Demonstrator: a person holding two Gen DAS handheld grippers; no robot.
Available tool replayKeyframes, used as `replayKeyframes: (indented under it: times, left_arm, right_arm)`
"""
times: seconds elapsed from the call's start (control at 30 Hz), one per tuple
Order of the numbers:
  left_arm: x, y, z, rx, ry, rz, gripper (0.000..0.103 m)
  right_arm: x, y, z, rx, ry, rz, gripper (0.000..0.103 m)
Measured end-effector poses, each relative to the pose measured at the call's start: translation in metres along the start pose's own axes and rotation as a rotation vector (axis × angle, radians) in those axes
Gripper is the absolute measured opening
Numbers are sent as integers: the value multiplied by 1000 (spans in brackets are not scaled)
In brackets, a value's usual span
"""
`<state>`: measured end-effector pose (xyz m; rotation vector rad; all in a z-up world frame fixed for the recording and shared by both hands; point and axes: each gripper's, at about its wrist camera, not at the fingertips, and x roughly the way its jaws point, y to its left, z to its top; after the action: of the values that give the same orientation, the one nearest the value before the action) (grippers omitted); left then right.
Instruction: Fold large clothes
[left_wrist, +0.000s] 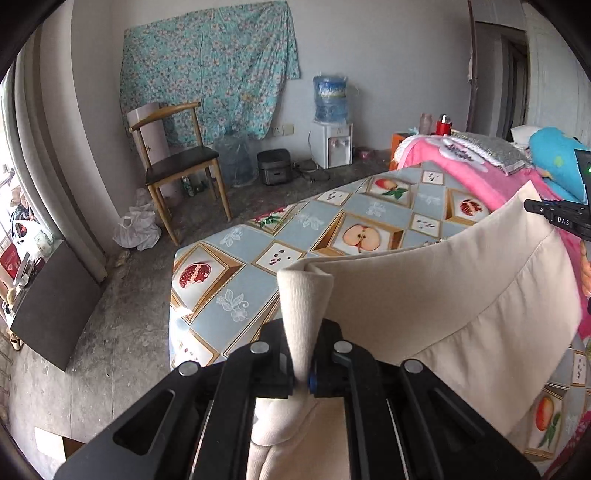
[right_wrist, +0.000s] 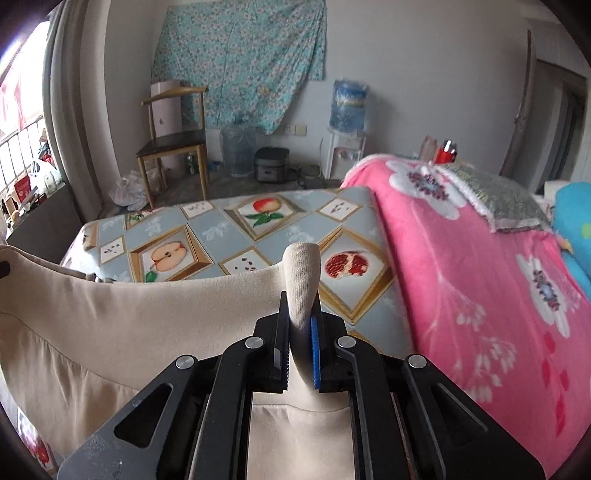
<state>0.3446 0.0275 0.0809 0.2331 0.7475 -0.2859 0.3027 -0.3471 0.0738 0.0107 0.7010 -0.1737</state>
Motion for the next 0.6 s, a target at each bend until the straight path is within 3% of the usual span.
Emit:
replayKeyframes:
  times: [0.17,0.27,0.33,0.47,0.6]
  left_arm:
    - [90,5,-22,10,224,41,6]
    - [96,20,-30,-64,247,2,17]
    - [83,34,-29,-118,217,-11,28]
    - [35,51,-25,-146,118,13,29]
    - [-27,40,-44,-146,65,-107,31]
  right_arm:
    - [100,-4,-18,61,237,42,11]
    - [107,-19,-22,143,274,54,21]
    - [90,-33,-18,179,242,42,27]
    - [22,-65,-10,195,126,-32,28]
    - [-64,-63,-31,105,33,-5,31]
